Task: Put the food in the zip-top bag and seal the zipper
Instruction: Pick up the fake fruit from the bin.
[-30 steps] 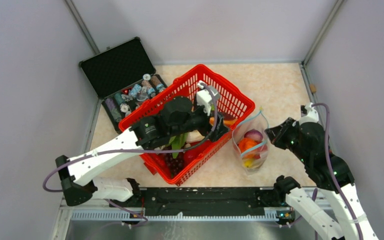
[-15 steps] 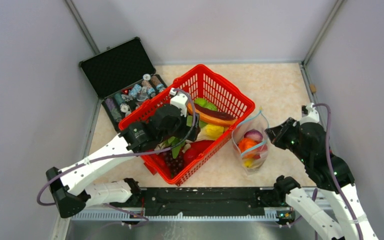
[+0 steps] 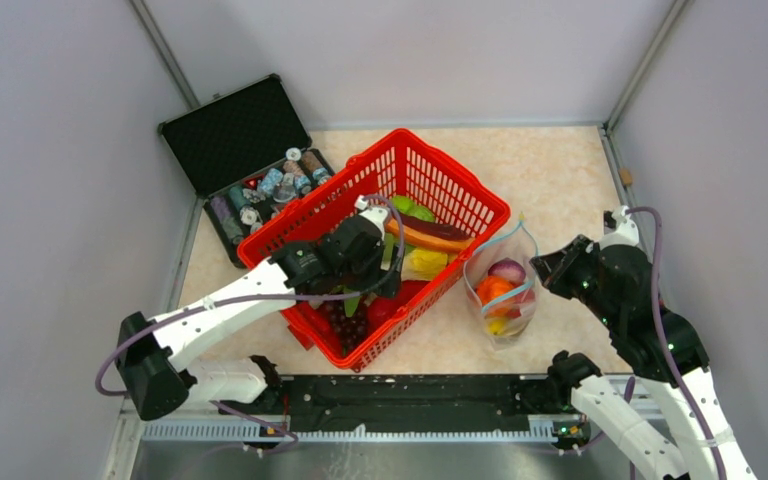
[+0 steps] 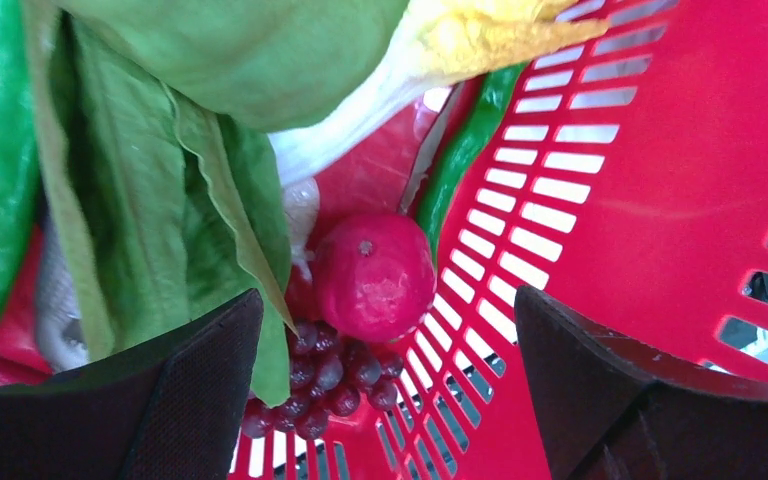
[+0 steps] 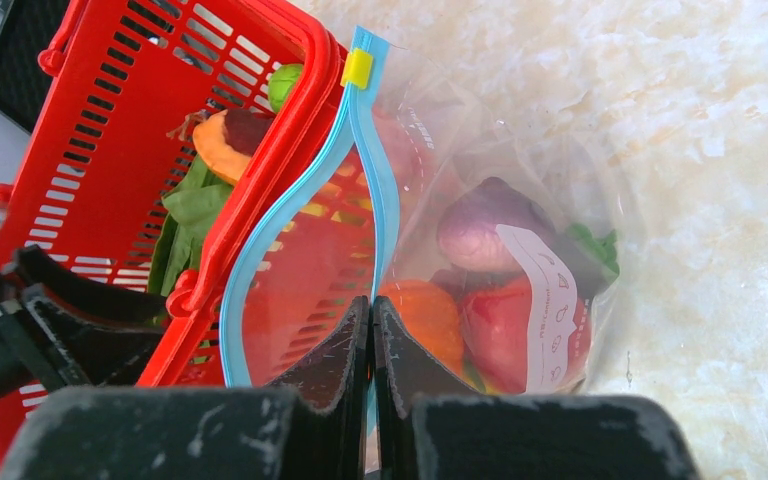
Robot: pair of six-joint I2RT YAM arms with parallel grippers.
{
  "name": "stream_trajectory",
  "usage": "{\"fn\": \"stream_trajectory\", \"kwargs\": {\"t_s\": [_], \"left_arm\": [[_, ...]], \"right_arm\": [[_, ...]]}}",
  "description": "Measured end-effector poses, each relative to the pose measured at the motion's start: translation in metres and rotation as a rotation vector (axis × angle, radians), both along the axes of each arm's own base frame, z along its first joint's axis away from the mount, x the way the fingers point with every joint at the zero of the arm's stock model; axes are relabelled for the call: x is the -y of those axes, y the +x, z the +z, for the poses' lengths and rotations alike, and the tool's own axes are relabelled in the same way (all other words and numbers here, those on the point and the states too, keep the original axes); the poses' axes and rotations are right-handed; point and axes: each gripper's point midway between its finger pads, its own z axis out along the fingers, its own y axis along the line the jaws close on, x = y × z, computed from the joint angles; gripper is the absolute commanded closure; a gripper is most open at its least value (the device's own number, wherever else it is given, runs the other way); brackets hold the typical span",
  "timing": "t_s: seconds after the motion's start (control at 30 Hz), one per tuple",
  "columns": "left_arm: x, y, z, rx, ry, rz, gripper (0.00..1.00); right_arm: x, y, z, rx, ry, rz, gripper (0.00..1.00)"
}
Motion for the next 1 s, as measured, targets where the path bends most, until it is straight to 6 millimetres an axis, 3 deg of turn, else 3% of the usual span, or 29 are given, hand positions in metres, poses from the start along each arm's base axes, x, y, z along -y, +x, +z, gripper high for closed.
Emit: {"fn": "stream_trajectory", "kwargs": {"t_s": [0.37,0.63,1.0], "left_arm": [[0.012,-0.023,-0.064,-0.209,-0.003,0.022,0.11],[0.017,-0.03,-0.071,-0.252,-0.016,-0.013,0.12],[0.011,-0.031,-0.103,-0.272,0.06,-0.027,0.09]], "right_arm": [[0.001,0.0,0.0,-0.001,-0.002,-0.004,1.0],[0.003,0.0,0.0,0.001,-0.005,-0.014,1.0],[0.003,0.0,-0.001,0.0,-0.006,-0.017,1.0]]}}
